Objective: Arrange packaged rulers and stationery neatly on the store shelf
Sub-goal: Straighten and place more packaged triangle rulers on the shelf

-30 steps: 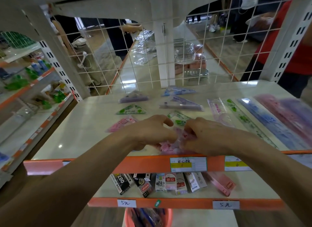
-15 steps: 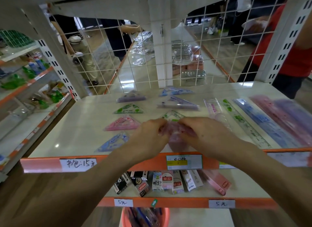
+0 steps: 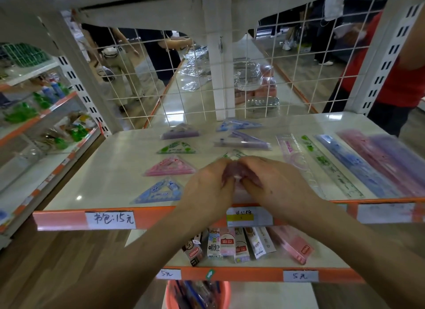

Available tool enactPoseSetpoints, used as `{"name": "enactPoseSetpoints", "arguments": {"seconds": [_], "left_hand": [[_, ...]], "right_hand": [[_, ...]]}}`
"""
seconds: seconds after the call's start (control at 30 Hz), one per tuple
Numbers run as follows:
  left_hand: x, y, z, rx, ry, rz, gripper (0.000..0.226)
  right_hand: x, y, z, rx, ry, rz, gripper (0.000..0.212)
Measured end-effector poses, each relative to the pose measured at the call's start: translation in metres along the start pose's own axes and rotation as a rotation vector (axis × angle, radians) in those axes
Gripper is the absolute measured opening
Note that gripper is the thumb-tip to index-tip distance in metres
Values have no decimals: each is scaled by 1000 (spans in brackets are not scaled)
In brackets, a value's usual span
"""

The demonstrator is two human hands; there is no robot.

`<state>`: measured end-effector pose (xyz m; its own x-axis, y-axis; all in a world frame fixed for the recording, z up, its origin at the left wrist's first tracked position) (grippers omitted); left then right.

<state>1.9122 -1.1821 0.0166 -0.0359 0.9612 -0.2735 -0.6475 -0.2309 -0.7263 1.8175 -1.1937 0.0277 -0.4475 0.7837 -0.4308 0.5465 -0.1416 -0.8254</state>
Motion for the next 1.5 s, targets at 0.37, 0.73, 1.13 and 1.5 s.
{"name": "enactPoseSetpoints", "arguments": {"seconds": [0.37,0.73,1.13,1.5], "left_hand": [[9,21,-8,318,-189,31,37],[6,10,-11,80,-30,-17,27],[4,12,-19,152,-146,-137,34],[-17,2,-20,107,-136,-282,23]], "right_hand": [[14,29,2,-103,95,12,64],[18,6,15,-59,71,94,30],[11,4,35,-255,168,16,19],[-4,-6,13,1,-51,142,13]]}}
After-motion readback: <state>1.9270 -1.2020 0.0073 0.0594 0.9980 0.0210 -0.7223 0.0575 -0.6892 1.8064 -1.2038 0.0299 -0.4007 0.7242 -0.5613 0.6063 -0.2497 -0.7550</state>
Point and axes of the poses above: each hand's wrist, its own x-axis away from the middle knuckle, its own y-axis out of the palm, z = x × y, the point moved 10 cm from there along -x, towards the middle knuckle, and after that the axes turned 6 degrees about z, right-handed, at the moved point
